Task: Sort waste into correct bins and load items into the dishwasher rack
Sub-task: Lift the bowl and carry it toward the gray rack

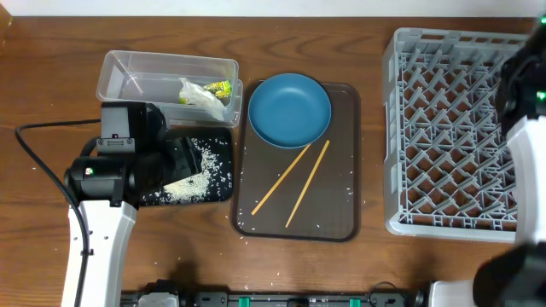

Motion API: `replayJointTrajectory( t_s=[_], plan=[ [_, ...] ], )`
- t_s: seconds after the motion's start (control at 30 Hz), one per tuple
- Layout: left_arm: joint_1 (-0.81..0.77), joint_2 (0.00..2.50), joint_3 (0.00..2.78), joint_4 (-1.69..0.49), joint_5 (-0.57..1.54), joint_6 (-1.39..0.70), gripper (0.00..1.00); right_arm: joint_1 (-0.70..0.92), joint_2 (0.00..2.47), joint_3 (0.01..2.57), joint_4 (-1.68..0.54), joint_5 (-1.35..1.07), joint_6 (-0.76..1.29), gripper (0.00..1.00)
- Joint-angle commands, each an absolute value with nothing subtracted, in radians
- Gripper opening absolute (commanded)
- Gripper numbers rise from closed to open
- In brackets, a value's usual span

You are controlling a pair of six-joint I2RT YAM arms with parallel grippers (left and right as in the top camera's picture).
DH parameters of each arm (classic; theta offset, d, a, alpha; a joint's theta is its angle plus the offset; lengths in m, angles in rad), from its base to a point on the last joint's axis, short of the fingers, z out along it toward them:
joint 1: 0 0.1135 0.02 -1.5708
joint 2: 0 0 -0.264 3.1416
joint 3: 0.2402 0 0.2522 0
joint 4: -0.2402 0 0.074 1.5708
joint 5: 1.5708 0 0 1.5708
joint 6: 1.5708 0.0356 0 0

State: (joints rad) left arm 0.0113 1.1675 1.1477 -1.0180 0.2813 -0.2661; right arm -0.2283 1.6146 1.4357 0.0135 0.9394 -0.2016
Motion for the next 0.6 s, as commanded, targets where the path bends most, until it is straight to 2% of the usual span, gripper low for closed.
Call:
replayJointTrajectory(
  t_s=[0.0, 0.1, 0.2, 0.57],
  plan=[
    [0.015, 1.169, 1.15, -1.021, 0.276, -0.268, 0.66, -0.301, 1.739, 1.439, 0.201, 1.24, -0.484, 0.01],
    [0.015, 1.169, 1.15, -1.025, 0.276, -0.268, 0.66, -0.362, 1.856, 1.439, 0.452, 1.316, -0.684, 0.01],
    [0.015, 1.169, 1.15, -1.036, 0.276, -0.268, 0.66, -0.404, 1.952, 1.439, 0.548, 1.34, -0.803, 0.01],
    [0.015, 1.169, 1.15, -1.047, 0.276, -0.268, 0.66, -0.462, 2.135, 1.439, 0.525, 1.342, -0.742, 0.01]
  ],
)
